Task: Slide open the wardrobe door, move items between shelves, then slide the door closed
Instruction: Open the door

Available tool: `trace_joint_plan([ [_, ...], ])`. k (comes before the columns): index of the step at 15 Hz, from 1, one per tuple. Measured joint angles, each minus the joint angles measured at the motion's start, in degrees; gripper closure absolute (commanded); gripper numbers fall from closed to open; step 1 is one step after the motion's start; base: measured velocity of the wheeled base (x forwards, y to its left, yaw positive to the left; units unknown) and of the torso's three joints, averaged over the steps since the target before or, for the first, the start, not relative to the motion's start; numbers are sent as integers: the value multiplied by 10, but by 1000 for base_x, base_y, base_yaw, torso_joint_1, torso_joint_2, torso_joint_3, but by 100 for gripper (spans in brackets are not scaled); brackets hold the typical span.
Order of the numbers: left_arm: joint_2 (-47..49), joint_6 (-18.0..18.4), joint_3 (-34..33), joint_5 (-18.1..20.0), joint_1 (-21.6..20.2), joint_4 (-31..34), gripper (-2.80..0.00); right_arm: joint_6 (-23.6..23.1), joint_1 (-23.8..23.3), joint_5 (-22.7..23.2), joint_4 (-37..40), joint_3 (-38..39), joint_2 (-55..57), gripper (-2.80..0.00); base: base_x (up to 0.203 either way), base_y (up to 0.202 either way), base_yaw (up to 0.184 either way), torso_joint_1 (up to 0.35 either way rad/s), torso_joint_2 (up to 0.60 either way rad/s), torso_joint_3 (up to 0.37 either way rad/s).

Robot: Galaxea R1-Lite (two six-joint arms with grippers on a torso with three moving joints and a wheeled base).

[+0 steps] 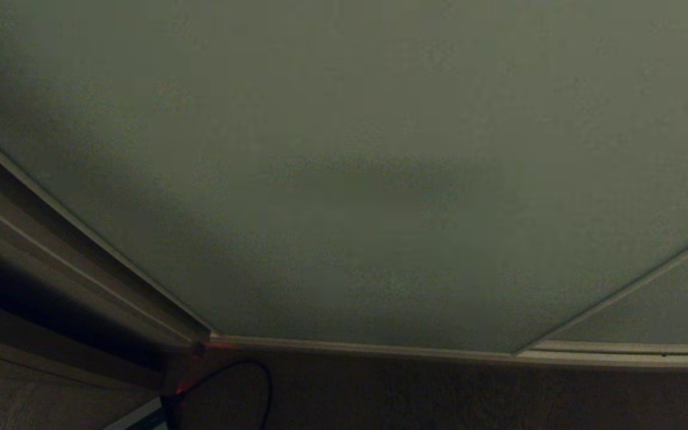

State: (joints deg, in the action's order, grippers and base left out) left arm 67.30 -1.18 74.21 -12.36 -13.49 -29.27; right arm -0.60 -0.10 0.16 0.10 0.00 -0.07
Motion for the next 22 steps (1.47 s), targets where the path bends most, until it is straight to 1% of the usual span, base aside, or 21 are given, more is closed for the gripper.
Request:
trace_joint_plan([
  [4,3,-13,1,68,0,0,0,0,0,0,0,0,0,0,0,0,0,0,0,0],
  [6,3,-29,1,100,0,5,0,0,0,0,0,0,0,0,0,0,0,0,0,0],
  [9,0,-52,4,136,2,41,0,0,0,0,0,0,0,0,0,0,0,0,0,0],
  [11,-4,-61,5,164,4,56,0,0,0,0,0,0,0,0,0,0,0,0,0,0],
  [14,-15,-78,5,211,17,104,0,0,0,0,0,0,0,0,0,0,0,0,0,0],
  [18,-25,-87,6,251,59,147,0,0,0,0,0,0,0,0,0,0,0,0,0,0],
  [22,-16,-86,14,256,88,153,0,0,0,0,0,0,0,0,0,0,0,0,0,0],
])
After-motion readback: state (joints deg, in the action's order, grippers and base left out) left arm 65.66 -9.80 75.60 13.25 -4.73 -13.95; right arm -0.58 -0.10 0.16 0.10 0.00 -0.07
